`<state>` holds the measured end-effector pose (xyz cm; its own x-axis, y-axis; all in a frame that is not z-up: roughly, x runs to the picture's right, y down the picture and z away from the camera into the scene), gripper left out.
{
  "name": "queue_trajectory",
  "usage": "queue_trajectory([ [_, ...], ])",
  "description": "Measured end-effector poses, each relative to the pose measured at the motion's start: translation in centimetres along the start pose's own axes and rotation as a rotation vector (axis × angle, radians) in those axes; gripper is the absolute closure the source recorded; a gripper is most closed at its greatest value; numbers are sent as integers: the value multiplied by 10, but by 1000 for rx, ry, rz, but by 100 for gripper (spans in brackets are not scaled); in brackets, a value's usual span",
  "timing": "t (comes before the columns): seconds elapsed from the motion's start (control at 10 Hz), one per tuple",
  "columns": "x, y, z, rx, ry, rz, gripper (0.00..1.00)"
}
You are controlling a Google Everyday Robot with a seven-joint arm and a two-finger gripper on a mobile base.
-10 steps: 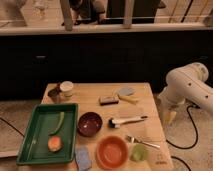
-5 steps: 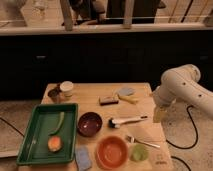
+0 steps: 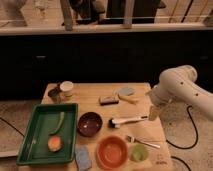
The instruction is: Place eraser in purple bowl
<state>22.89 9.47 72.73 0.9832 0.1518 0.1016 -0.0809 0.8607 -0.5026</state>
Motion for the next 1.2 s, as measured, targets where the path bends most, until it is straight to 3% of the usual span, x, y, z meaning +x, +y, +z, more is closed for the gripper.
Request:
queue_trajectory([
  [1.2,-47,-25,42,34,-121,21,20],
])
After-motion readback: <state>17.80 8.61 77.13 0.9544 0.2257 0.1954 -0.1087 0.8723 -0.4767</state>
